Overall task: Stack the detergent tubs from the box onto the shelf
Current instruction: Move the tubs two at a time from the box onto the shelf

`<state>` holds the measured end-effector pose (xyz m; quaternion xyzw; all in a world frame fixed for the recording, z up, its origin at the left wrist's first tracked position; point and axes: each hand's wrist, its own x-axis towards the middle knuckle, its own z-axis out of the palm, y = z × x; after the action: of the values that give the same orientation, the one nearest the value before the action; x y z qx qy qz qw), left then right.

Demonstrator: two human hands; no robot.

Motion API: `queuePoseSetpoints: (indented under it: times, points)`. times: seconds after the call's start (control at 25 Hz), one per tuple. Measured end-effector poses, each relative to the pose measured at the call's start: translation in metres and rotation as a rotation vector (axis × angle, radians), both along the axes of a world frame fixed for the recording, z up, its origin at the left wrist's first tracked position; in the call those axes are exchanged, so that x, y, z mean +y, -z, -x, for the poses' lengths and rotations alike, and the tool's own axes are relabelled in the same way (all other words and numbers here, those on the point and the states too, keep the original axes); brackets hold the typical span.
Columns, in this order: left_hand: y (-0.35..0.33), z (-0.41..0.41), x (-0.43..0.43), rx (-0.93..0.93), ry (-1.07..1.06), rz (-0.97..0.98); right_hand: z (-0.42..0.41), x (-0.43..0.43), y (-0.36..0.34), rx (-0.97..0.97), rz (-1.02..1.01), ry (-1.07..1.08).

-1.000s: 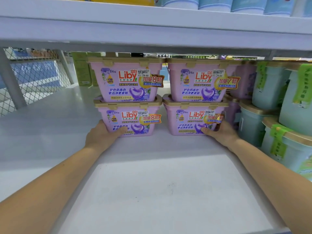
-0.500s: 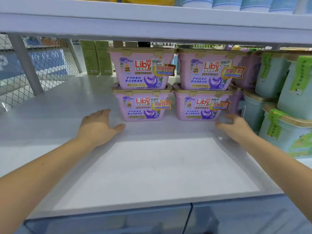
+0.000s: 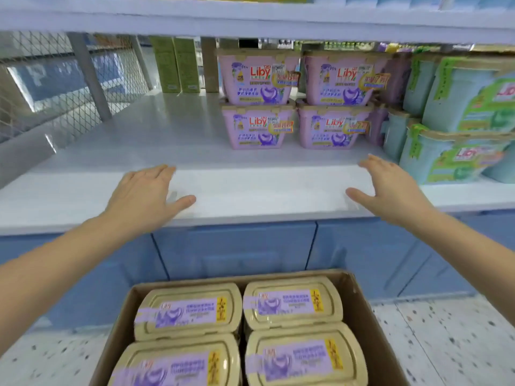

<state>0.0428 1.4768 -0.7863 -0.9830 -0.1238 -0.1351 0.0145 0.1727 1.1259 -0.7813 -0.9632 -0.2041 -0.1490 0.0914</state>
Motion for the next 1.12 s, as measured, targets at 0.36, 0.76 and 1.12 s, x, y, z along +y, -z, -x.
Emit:
queuePoseSetpoints:
  times: [0.36, 0.76, 1.12]
  points:
    - [0.063, 0.121, -0.002, 0.092, 0.013, 0.059, 0.107, -0.015, 0.073, 0.198, 0.049, -0.052]
    - [0.164, 0.198, -0.009, 0.238, -0.177, 0.283, 0.164, -0.027, 0.165, 0.558, -0.117, 0.060]
    - [0.187, 0.194, -0.033, 0.177, -0.352, 0.637, 0.168, -0.032, 0.198, 0.870, -0.507, 0.278]
